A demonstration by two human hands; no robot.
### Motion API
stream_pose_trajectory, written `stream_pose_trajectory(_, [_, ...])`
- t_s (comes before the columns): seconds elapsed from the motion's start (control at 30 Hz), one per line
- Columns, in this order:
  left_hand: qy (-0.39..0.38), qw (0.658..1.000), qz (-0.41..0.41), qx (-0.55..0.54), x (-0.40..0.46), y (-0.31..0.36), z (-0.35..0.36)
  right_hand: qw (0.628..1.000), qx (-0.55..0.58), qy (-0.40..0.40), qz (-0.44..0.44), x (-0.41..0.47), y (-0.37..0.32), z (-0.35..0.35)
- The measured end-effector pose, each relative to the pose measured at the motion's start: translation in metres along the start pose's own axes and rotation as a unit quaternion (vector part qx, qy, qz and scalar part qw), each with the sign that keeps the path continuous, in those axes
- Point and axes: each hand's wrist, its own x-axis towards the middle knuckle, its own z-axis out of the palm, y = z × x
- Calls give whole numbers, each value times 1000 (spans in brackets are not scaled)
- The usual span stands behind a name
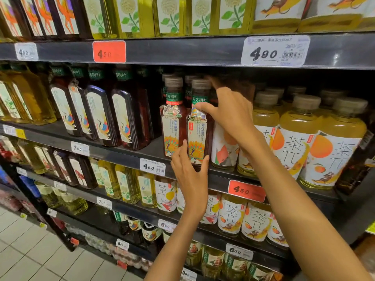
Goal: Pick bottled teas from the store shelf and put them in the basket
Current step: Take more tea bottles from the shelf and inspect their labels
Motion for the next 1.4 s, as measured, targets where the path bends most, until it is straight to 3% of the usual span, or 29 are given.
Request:
stream_pose_trajectory(0.3, [4, 999, -12, 37, 5, 1, 1, 999, 30, -7, -27, -6, 2, 3])
stream_pose_trajectory(0.43, [10, 997, -8, 76, 2, 11, -3, 996, 74, 48, 17, -14, 17, -13])
stream_pose_trajectory(0.57, [38, 997, 30, 55, -9, 31, -3, 1000, 24, -10, -4, -21, 17, -16])
stream_pose_trajectory(0.67, [1, 998, 63, -2, -13, 38, -5, 998, 61, -4, -11, -26, 18, -23])
stream_pose_trajectory(0.77, [-112, 986, 75, -97, -18, 38, -9, 985, 166, 32, -21, -39, 17, -31])
stream_pose_trajectory(0.83, [-154, 981, 65, -102, -20, 36, -11, 972, 230, 32, -22, -51, 12, -34])
stream_pose_trajectory(0.93, [-153, 981, 68, -95, -21, 36, -15, 964, 266, -6, -18, -67, 7, -35])
stream_pose_trajectory(1.03, [-149, 980, 76, -105, -22, 39, -23, 957, 287, 20, -34, -82, 4, -40])
stream_pose_trajectory(1.1, [-162, 977, 68, -123, -24, 44, -30, 939, 339, 56, -24, -90, 3, -51])
stream_pose_trajectory(1.23, [-244, 951, 28, -189, -34, 65, -58, 862, 499, 86, 28, -98, 1, -81])
stream_pose_trajectory(1.3, [-267, 935, 1, -232, -46, 76, -69, 847, 528, 60, 35, -101, -1, -91])
stream_pose_trajectory(1.4, [-312, 890, -100, -318, -70, 85, -81, 795, 600, -47, 69, -108, 6, -97])
